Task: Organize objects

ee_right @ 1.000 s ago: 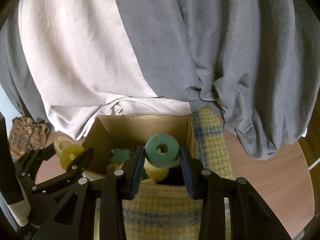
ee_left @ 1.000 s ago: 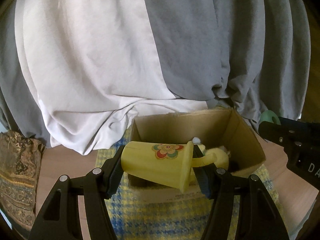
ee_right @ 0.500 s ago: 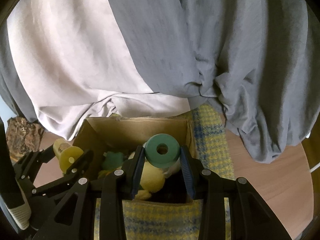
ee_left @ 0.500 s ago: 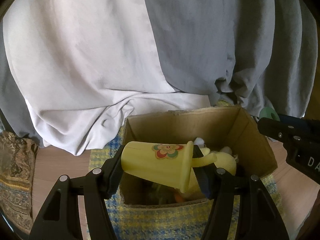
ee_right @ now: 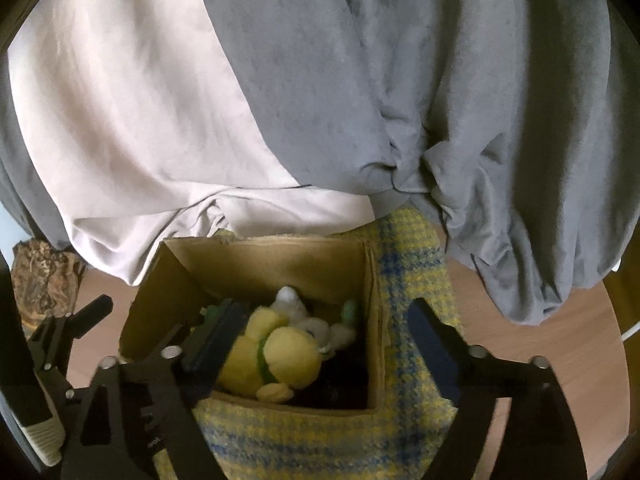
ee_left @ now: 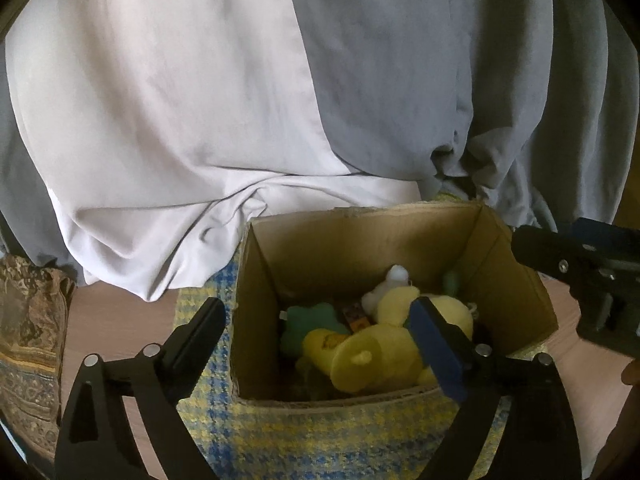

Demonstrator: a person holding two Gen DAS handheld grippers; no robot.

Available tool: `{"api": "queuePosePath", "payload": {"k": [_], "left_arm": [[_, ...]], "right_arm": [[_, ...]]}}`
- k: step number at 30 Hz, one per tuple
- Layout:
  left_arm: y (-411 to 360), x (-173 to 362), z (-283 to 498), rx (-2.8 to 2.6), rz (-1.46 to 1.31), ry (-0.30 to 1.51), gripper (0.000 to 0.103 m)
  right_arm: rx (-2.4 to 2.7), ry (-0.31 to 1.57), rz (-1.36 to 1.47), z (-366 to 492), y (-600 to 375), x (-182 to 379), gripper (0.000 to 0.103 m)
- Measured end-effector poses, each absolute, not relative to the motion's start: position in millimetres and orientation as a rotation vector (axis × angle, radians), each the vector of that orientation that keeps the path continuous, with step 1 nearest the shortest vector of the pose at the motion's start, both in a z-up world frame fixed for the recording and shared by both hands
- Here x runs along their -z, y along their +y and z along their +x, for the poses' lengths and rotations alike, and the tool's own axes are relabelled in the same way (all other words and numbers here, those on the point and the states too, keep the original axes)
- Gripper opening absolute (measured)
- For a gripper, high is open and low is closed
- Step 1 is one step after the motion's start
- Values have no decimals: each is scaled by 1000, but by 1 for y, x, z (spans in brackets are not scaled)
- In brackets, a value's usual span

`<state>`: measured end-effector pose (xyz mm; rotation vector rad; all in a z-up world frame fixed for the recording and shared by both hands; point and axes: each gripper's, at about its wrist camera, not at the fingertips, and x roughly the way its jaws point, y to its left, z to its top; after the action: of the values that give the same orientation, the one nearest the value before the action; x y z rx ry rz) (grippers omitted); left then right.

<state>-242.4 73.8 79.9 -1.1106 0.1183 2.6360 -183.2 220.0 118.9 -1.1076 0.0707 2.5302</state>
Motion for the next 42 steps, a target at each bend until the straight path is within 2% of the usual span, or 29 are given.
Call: {"api": "queuePosePath", "payload": {"k": [3, 42], "left_arm": [[71, -81, -238, -2649, -1107, 104, 101], [37, -72, -149, -2725, -1107, 60, 102]], "right_arm": [[-2530, 71, -1101, -178, 219, -121, 89], [-2515, 95, -1082, -93, 181, -106, 92]]}}
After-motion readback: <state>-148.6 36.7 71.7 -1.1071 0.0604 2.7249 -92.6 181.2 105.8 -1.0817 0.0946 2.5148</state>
